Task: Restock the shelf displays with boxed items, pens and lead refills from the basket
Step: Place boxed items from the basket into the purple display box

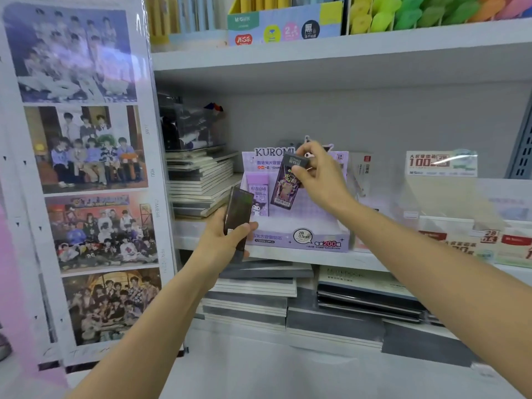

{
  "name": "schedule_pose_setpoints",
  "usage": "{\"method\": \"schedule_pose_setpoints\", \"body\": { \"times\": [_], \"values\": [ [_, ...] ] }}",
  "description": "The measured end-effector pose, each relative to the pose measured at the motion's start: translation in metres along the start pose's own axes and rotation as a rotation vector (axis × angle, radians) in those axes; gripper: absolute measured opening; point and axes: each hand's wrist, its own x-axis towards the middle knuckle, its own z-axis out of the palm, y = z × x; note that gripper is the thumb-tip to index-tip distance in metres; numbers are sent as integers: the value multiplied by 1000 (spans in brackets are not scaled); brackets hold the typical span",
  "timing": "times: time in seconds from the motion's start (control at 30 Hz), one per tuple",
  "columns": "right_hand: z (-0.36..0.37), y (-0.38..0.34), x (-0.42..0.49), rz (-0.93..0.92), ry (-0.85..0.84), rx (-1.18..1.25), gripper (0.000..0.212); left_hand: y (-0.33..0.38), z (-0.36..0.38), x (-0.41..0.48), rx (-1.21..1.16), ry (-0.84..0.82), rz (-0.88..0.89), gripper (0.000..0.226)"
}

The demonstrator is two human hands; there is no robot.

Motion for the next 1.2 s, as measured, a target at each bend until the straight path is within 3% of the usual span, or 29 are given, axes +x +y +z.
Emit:
{"method": "schedule_pose_setpoints", "body": {
  "times": [0.27, 0.37, 0.67, 0.87, 1.0, 1.2],
  "values": [
    [7, 10, 9, -10, -183, -171, 14, -8, 1, 6, 24, 16, 44, 28],
    [3, 8, 14, -57, -161, -249, 17, -5, -1, 9, 54, -7, 8, 27],
    [-3, 13, 15, -49, -227, -185, 16, -2, 4, 9, 86, 7, -15, 34],
    [10, 19, 9, -82, -124, -181, 17, 2, 8, 8, 67, 14, -32, 33],
    [10, 25, 15, -46, -223, -208, 18, 3, 8, 9, 41, 7, -46, 31],
    [25, 32, 3, -176, -18, -261, 24, 1, 7, 10, 11, -3, -46, 27]
  ]
}}
